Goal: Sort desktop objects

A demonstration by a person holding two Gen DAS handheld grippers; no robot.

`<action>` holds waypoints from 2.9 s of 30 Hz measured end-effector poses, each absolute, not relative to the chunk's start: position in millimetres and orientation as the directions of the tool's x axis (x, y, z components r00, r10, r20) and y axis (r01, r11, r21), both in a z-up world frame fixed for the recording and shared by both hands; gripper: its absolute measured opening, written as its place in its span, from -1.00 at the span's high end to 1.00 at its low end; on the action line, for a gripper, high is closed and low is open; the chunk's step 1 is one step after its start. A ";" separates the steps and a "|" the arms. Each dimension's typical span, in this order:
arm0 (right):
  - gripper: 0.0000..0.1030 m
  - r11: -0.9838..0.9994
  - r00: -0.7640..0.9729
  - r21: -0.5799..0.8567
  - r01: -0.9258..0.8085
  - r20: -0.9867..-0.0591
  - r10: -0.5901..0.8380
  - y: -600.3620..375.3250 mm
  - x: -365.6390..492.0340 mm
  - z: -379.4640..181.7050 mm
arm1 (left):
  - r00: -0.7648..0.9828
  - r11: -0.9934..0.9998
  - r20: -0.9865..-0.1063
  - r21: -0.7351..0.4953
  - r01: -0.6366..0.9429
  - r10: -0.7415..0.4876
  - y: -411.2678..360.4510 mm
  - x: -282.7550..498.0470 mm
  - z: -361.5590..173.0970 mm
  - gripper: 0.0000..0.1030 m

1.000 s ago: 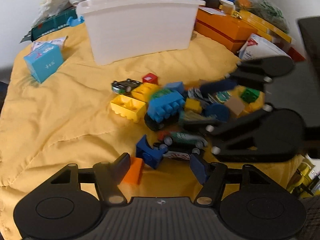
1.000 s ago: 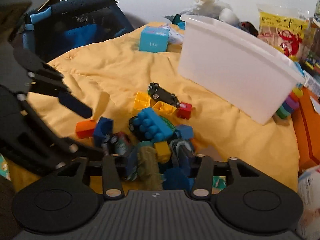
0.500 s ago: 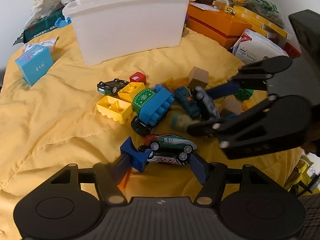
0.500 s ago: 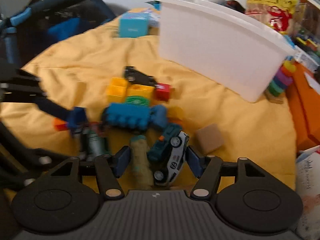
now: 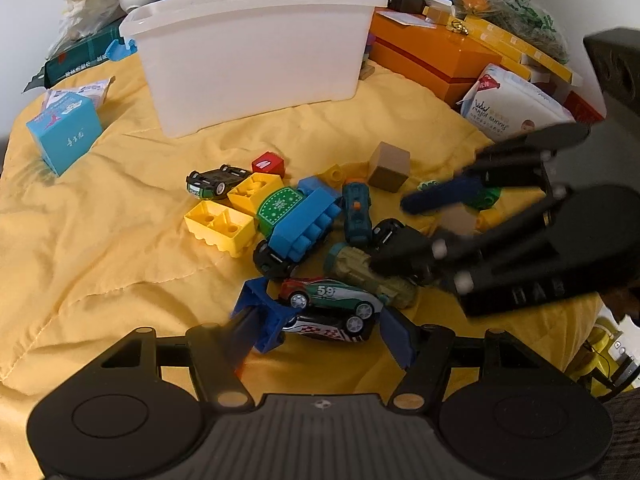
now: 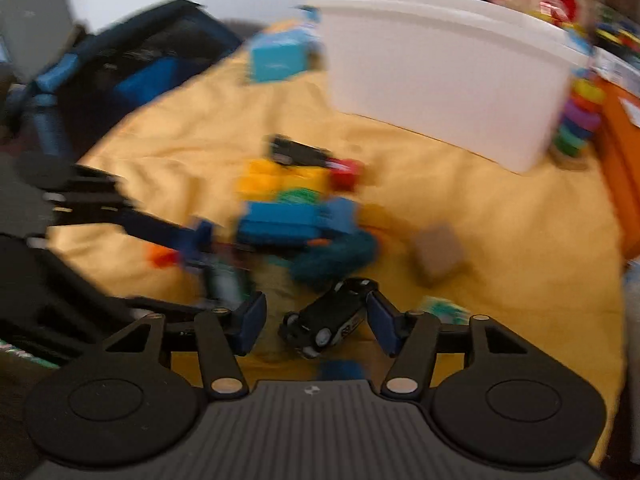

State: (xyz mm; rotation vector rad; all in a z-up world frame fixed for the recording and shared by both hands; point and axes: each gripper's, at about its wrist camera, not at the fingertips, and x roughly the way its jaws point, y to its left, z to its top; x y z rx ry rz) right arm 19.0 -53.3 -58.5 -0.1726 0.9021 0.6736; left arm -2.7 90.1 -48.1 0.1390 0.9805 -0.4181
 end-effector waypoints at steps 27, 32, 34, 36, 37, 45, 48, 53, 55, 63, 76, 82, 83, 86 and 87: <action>0.30 0.828 0.521 0.010 -0.561 -0.773 0.362 -83.8 2.5 -47.0 | 0.526 0.917 -0.803 -0.063 0.394 -0.281 93.2 -15.2 -40.7 -0.31; 0.30 0.824 0.454 0.092 -0.559 -0.798 0.397 -62.8 -2.1 -57.3 | 0.524 0.916 -0.804 -0.065 0.395 -0.282 90.9 -13.7 -42.3 -0.29; 0.25 0.830 0.456 0.051 -0.555 -0.816 0.355 -50.9 0.0 -64.5 | 0.524 0.913 -0.804 -0.053 0.405 -0.280 87.5 -14.3 -42.6 -0.28; 0.22 0.798 0.481 -0.041 -0.601 -0.816 0.320 -37.3 -5.8 -65.9 | 0.525 0.908 -0.805 -0.040 0.417 -0.277 84.7 -15.2 -43.0 -0.23; 0.23 0.772 0.502 -0.100 -0.627 -0.811 0.302 -30.8 -10.6 -65.8 | 0.522 0.906 -0.807 -0.038 0.421 -0.276 83.7 -15.1 -43.5 -0.23; 0.37 0.745 0.532 -0.235 -0.624 -0.827 0.184 -29.9 -11.1 -80.9 | 0.504 0.880 -0.806 -0.042 0.474 -0.310 72.5 -21.0 -39.2 -0.20; 0.39 0.773 0.528 -0.175 -0.610 -0.817 0.232 -38.4 -9.5 -78.1 | 0.502 0.861 -0.812 0.001 0.509 -0.296 62.3 -19.0 -47.5 -0.21; 0.49 0.760 0.541 -0.177 -0.625 -0.801 0.258 -32.8 -9.8 -76.4 | 0.519 0.868 -0.832 0.100 0.487 -0.195 63.5 -3.7 -64.7 0.07; 0.55 0.754 0.535 -0.168 -0.635 -0.800 0.273 -35.6 -13.6 -73.7 | 0.495 0.888 -0.838 0.025 0.458 -0.231 78.2 -1.6 -55.0 0.26; 0.56 0.756 0.408 0.003 -0.654 -0.840 0.357 -56.0 -23.7 -69.7 | 0.411 0.877 -0.863 -0.075 0.474 -0.295 116.5 -24.9 -45.5 0.30; 0.45 0.729 0.477 -0.095 -0.678 -0.811 0.338 -40.2 -31.5 -53.7 | 0.462 0.946 -0.840 -0.170 0.277 -0.286 133.7 -29.2 -43.8 0.02; 0.41 0.815 0.451 -0.020 -0.579 -0.841 0.300 -44.9 -5.5 -67.1 | 0.445 0.942 -0.836 -0.237 0.236 -0.322 130.3 -9.2 -50.7 0.02; 0.42 0.807 0.398 0.040 -0.589 -0.855 0.333 -46.1 -2.5 -70.2 | 0.425 0.938 -0.840 -0.260 0.228 -0.337 129.3 -6.0 -54.9 0.04; 0.56 0.773 0.357 0.077 -0.629 -0.855 0.376 -41.5 -11.5 -74.6 | 0.402 0.934 -0.847 -0.279 0.222 -0.348 123.6 -3.1 -68.4 0.22; 0.56 0.763 0.371 0.050 -0.645 -0.852 0.370 -38.2 -17.4 -74.5 | 0.409 0.936 -0.846 -0.268 0.227 -0.341 121.2 -4.5 -68.2 0.23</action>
